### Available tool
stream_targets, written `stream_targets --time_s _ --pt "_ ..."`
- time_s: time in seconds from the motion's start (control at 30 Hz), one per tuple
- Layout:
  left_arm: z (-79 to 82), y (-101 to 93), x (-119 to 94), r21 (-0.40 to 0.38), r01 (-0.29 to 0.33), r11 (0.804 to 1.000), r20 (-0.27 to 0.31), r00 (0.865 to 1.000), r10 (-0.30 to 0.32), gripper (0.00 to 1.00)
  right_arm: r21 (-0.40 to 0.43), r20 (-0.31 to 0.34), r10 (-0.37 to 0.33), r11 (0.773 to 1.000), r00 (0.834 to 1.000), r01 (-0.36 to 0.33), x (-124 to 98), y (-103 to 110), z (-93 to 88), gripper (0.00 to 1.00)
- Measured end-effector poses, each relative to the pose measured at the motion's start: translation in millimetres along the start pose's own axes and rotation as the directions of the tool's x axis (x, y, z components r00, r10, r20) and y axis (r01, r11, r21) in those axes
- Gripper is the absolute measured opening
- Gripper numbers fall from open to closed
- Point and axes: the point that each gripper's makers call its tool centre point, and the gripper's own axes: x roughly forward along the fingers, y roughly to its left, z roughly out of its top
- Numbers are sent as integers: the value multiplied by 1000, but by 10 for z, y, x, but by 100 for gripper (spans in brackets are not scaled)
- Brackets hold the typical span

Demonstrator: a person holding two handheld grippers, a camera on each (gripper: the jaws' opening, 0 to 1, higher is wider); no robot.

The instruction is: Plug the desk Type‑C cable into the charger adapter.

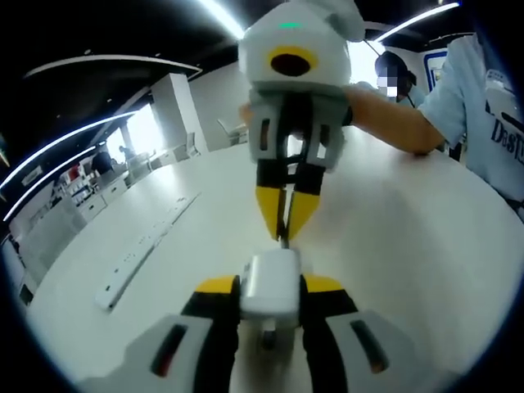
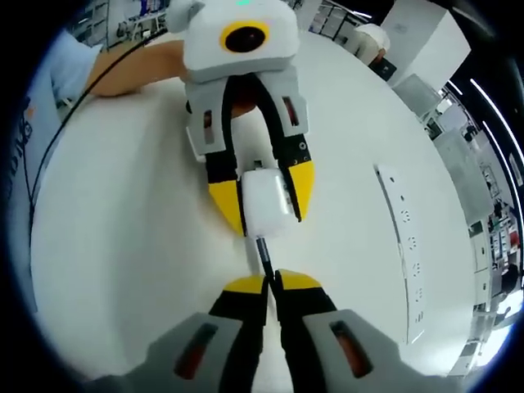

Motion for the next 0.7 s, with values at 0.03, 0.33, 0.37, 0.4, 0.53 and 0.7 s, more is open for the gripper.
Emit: stream_targets --time_s 0.03,0.33,0.37,0.4,0.53,0.7 --pt "0 1 1 -3 0 1000 2 1000 0 29 5 -6 -3 1000 1000 3 6 2 4 6" --pt "44 -78 44 -3 32 999 15 999 -31 28 131 -66 74 989 995 -64 -124 199 -70 7" --pt "49 -71 52 1 24 1000 19 1000 -24 28 20 44 40 999 998 -40 -199 120 105 7" --pt "45 -64 71 12 15 1000 15 1000 -15 28 -11 15 17 1000 1000 -17 -315 111 33 7" --pt "22 -37 49 14 19 1000 18 1000 -19 29 18 57 33 999 998 -34 32 124 195 7" --pt "10 -18 37 21 18 1000 21 1000 -18 29 -5 44 17 1000 999 -17 27 127 191 7"
